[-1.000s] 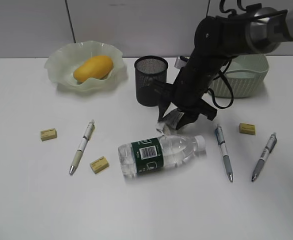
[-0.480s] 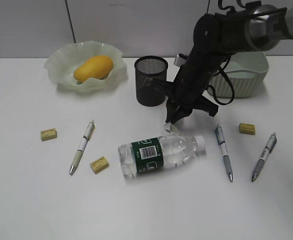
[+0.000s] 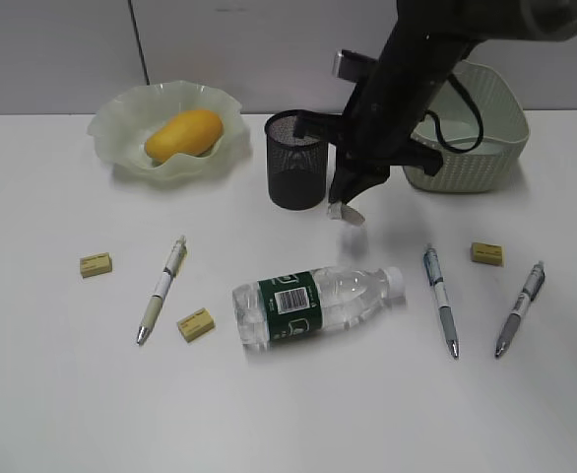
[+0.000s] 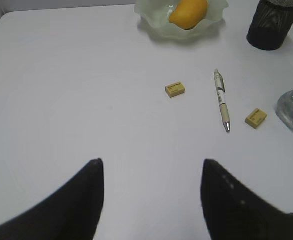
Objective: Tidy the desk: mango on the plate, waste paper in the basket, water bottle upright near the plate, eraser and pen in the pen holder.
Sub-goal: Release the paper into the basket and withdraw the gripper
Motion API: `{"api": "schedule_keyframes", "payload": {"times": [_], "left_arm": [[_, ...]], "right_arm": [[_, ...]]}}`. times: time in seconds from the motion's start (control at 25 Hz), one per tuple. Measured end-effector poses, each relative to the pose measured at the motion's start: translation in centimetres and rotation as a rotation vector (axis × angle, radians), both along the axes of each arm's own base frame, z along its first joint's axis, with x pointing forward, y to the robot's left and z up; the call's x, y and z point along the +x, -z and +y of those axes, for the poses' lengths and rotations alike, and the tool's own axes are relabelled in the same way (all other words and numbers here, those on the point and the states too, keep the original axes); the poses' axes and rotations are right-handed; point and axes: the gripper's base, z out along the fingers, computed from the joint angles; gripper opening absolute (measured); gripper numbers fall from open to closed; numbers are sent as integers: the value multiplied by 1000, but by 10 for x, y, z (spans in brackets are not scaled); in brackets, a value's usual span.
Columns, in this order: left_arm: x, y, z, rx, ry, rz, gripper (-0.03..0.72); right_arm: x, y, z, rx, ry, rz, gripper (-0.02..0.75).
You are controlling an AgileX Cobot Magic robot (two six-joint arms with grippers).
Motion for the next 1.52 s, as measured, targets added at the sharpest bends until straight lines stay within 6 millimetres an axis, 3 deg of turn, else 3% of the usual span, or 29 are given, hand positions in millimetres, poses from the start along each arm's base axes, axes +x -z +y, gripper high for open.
{"api": "schedule_keyframes", "payload": {"times": [0.24,0.44,0.88,1.04,1.24,1.52], "left_arm": [[0,0,0,-3,2,0,465],[0,0,0,1,-1,0,464],[0,0,0,1,-1,0,460],[0,0,0,1,-1,0,460],[0,0,0,2,-1,0,460],[0,0,0,2,-1,0,460]], "right_arm": [[-5,-45,-15,-84,-75,-129,55],[9,-70,-44,-121,-41,-202,55],[53,-91,-126,-126,149,-411,49],[66,-98,-138,-133,179,-557,48],[82,-85,-136,-115,190,-644,48],[101,-29,-134,-157,162,-617,62]]}}
